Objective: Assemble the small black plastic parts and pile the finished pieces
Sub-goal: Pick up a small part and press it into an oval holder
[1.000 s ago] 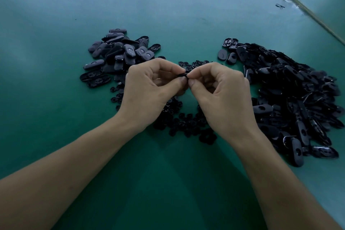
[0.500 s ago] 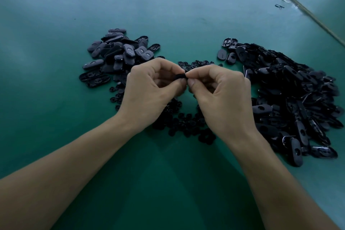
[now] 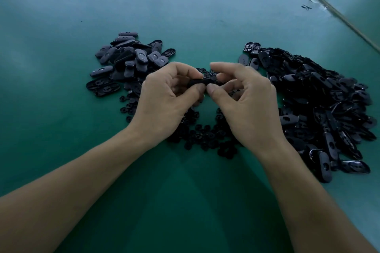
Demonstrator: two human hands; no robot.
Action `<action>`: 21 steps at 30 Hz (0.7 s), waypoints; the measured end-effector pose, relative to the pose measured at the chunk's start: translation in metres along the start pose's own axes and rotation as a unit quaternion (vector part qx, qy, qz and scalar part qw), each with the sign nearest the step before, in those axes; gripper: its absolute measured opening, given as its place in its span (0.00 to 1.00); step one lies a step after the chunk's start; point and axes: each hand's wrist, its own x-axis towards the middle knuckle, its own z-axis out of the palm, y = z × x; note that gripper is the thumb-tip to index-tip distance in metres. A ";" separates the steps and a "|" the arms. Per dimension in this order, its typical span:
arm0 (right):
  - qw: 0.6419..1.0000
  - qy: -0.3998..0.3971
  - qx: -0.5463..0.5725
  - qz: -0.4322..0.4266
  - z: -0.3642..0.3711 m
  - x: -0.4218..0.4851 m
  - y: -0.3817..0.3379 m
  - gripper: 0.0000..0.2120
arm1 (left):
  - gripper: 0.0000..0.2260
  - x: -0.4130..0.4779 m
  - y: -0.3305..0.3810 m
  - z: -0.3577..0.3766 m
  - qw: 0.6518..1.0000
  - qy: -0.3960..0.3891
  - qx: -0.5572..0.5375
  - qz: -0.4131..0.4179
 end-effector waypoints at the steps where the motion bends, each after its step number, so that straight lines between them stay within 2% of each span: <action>1: 1.000 -0.015 0.018 0.009 -0.001 0.001 0.001 0.13 | 0.10 0.000 0.000 0.000 1.000 -0.005 -0.004 0.001; 7: 0.989 -0.048 0.133 0.050 -0.006 0.005 0.008 0.07 | 0.10 0.000 0.000 -0.002 0.999 -0.012 -0.030 -0.017; 21: 0.983 -0.063 0.163 0.060 -0.006 0.006 0.008 0.05 | 0.10 -0.001 0.001 -0.003 0.998 -0.004 -0.062 -0.030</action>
